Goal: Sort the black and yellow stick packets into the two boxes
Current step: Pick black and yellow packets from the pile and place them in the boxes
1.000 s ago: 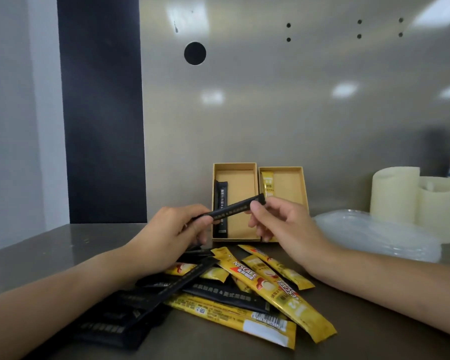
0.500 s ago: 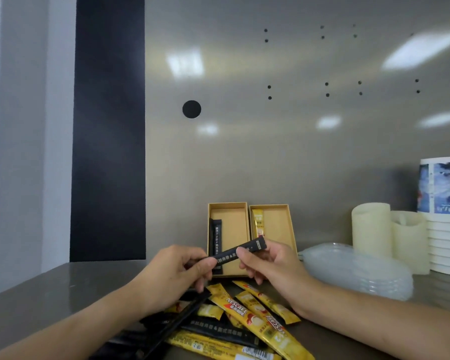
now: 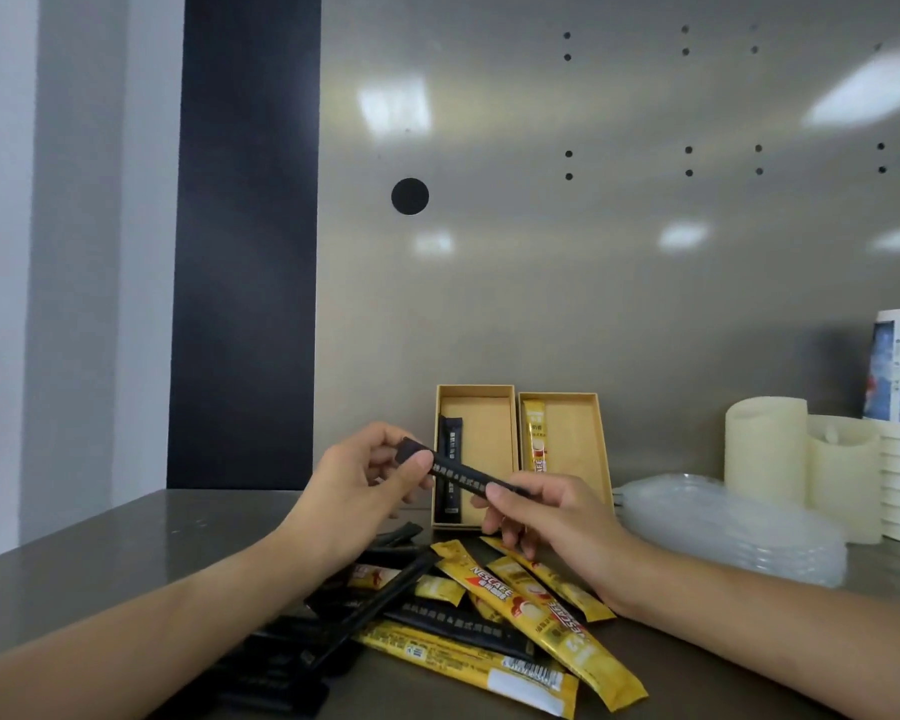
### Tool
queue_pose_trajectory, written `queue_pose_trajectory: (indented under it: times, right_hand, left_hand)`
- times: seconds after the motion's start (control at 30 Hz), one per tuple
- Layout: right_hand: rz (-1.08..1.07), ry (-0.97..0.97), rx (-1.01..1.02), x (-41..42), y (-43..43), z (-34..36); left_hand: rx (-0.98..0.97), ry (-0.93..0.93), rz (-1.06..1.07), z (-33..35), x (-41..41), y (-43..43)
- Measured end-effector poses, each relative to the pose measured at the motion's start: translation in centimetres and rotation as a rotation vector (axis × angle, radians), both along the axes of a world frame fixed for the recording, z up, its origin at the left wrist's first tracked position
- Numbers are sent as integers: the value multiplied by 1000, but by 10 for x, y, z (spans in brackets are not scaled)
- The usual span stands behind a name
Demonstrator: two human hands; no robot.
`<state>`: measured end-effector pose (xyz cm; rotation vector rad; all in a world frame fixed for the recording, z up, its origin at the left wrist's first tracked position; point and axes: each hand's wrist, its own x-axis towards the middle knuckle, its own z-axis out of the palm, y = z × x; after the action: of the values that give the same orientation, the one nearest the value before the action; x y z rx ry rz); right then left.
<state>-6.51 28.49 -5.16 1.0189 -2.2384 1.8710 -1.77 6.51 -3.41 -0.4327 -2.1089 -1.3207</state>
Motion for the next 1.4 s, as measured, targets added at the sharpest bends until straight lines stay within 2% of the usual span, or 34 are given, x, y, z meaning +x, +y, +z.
queue_pose_trajectory:
  times: [0.3,0.53,0.93,1.1,1.3,1.4]
  right_hand:
    - [1,84,116,3,-2,0]
    - [-5,167,166,-1,-1,-3]
    - [-154,489,204,-5,0,-8]
    - [-195,426,165,-9,-1,-7]
    - [-392,356,174,-29,6,13]
    - [-466,427,264,-36,1,31]
  left_hand:
    - [62,43,5,5,3,0]
    - [-130,61,63,3,9,6]
    - [-290,41,124,0,10,10]
    - [-275,48,150,3,9,8]
    - [-631,75,351,5,7,-6]
    - [-690,63,363,3,2,-8]
